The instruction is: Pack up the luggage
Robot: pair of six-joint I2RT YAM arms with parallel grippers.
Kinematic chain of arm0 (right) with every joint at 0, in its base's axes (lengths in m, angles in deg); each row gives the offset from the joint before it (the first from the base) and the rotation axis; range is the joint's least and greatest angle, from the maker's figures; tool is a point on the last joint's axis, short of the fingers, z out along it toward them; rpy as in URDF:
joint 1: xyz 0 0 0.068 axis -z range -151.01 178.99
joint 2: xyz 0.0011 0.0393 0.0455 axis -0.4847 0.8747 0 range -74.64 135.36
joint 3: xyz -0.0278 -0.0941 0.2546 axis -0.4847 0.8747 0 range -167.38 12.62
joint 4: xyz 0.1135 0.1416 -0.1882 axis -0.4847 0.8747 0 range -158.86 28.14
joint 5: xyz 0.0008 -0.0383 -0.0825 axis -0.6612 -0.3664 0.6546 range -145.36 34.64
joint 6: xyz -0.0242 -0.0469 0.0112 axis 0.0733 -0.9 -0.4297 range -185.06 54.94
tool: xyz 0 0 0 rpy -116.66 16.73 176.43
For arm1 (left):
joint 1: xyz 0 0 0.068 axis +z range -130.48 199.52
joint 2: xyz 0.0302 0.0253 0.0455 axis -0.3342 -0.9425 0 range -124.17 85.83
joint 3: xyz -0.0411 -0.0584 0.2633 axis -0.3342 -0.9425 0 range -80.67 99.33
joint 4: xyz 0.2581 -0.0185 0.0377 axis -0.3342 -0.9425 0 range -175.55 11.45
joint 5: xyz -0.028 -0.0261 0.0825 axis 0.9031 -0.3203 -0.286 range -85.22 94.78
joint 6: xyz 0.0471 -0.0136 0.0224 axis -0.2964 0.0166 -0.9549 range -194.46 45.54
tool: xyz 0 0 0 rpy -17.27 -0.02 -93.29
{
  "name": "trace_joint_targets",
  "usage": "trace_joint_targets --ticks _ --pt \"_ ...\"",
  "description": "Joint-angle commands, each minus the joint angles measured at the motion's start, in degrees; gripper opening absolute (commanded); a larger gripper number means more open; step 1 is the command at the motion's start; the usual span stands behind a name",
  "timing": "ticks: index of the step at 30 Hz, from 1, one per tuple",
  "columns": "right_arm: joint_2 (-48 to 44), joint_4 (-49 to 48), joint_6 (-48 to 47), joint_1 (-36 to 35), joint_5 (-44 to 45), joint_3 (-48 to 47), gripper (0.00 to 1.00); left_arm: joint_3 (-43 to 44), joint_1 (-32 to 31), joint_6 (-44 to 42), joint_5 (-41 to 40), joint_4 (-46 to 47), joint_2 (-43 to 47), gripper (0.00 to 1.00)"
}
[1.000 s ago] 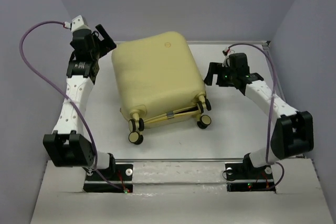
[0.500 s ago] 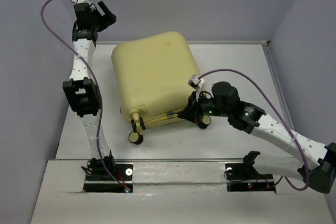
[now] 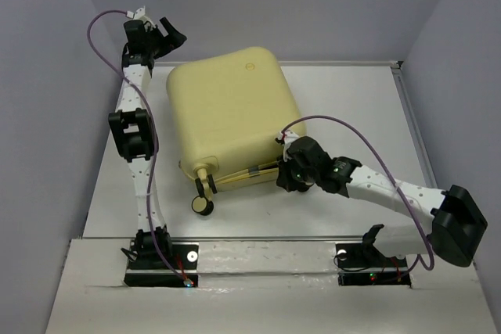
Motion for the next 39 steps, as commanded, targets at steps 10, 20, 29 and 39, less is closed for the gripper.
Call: trace_joint_targets --ticks 10,20,29,39 --pt "7.46 -10.23 0.87 5.26 11.83 -6.93 0.07 -18.59 -4.92 -4.03 6.64 10.48 5.63 0.92" --pt "17.21 -17.09 -0.8 16.68 -1.5 -20.63 0.07 -68.8 -4.47 13.55 -6.0 30.96 34.91 0.83" --pt "43.03 -8.06 -0.72 19.24 -17.18 -61.99 0.23 -99.06 -16.94 11.18 -20.33 24.46 67.43 0.81" --pt "68.11 -0.66 9.91 20.46 -27.2 -100.89 0.92 -112.08 -27.76 10.82 -20.61 6.02 101.45 0.81"
